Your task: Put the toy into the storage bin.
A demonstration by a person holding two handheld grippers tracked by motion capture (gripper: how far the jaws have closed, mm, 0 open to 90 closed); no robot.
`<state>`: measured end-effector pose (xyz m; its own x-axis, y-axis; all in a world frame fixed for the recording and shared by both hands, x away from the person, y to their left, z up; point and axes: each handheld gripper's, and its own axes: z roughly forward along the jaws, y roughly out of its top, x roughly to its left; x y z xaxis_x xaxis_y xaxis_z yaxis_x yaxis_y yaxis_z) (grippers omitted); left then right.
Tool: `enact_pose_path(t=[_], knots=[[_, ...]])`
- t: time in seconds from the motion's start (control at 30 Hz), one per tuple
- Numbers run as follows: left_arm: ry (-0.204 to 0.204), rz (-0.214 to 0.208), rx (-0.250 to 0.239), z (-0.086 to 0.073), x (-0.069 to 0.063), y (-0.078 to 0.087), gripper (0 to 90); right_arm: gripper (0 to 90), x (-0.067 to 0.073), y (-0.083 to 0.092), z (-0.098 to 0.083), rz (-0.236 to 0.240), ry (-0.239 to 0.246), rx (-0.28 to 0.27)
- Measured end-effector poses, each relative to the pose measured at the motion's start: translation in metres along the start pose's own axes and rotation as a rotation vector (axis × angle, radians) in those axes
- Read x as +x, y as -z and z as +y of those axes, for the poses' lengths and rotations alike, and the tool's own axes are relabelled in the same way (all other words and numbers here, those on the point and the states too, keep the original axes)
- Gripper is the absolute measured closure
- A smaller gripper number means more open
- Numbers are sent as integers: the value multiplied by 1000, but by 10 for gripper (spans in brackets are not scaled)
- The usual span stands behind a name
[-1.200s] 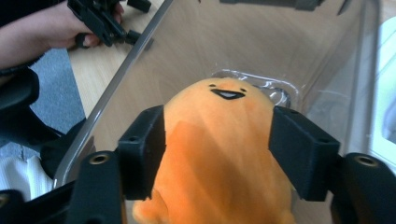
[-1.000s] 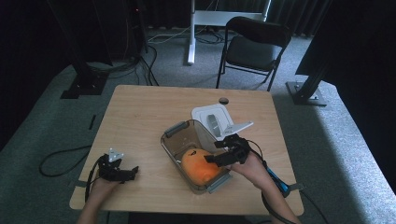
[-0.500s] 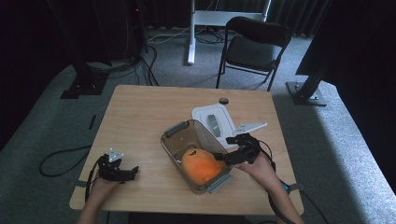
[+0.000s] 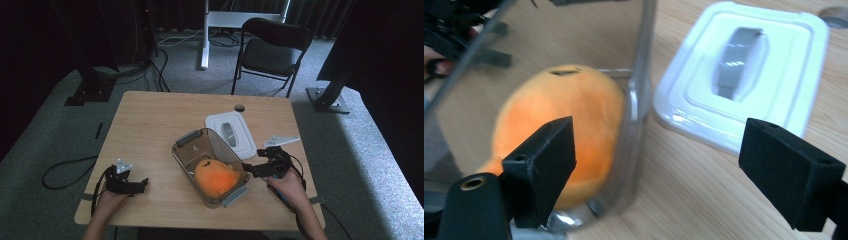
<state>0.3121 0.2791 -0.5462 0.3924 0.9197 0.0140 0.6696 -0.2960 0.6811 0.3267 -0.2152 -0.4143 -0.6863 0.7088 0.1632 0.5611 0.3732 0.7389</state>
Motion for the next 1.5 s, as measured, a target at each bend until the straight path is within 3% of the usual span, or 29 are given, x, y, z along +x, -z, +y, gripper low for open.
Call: enact_pose_path(t=[0.23, 0.43, 0.73, 0.83, 1.0, 1.23, 1.5], knots=[[0, 0, 0, 0, 0, 0, 1, 145, -9, 5, -15, -43, -6, 8], [0, 0, -1, 0, 0, 0, 1, 149, -20, 11, -33, -81, -43, 13], [0, 0, 0, 0, 0, 0, 1, 150, -33, 15, -59, -107, -88, 55], [0, 0, 0, 0, 0, 0, 1, 150, -37, 15, -67, -141, -96, 74], [0, -1, 0, 0, 0, 0, 1, 150, -46, 14, -81, -150, -142, 91], [0, 0, 1, 0, 0, 0, 1, 150, -56, 15, -100, -175, -156, 103], [0, 0, 0, 0, 0, 0, 1, 150, -72, 16, -124, -202, -213, 128]])
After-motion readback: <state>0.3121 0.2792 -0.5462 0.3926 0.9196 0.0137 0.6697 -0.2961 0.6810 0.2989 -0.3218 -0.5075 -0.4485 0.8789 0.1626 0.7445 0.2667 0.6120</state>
